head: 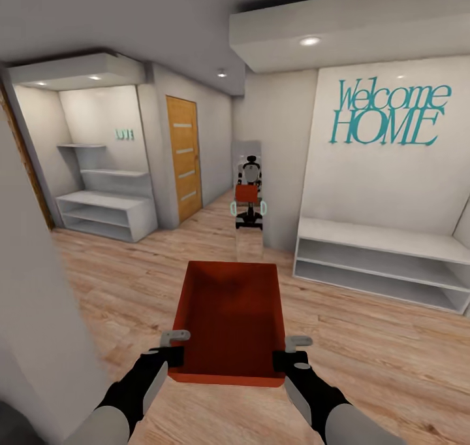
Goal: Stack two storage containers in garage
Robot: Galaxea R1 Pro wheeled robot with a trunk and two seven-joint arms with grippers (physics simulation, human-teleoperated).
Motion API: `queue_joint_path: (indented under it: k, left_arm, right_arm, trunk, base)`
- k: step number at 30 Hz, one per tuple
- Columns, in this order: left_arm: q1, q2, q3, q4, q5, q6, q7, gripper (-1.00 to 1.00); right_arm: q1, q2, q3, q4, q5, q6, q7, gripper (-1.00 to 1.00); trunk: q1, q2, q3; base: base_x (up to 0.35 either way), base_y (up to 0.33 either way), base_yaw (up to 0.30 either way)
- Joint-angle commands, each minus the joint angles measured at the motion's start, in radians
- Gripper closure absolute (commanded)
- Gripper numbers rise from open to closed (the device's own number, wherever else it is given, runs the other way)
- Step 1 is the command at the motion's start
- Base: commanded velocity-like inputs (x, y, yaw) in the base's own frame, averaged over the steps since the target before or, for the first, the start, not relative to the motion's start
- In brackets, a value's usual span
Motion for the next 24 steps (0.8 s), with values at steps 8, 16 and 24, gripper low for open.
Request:
queue_joint_path:
  k: [8, 16, 24]
  left_arm:
    - [0.000, 0.003, 0.019, -0.003, -0.019, 0.008, 0.049, 1.00]
    - [0.000, 0.003, 0.019, -0.003, -0.019, 0.008, 0.049, 1.00]
    - [0.000, 0.003, 0.019, -0.003, -0.019, 0.008, 0.049, 1.00]
  right_arm:
    - [0.000, -0.019, -0.011, -0.003, 0.003, 0.005, -0.010, 1.00]
    - [0.000, -0.019, -0.011, -0.003, 0.003, 0.005, -0.010, 1.00]
    - [0.000, -0.019, -0.011, -0.003, 0.003, 0.005, -0.010, 1.00]
  trunk:
    - [0.001, -0.001, 0.000]
    - [0.001, -0.001, 0.000]
    - [0.001, -0.001, 0.000]
  base:
    - [0.323, 0.000, 0.000]
    - [0.323, 0.000, 0.000]
    - [0.323, 0.000, 0.000]
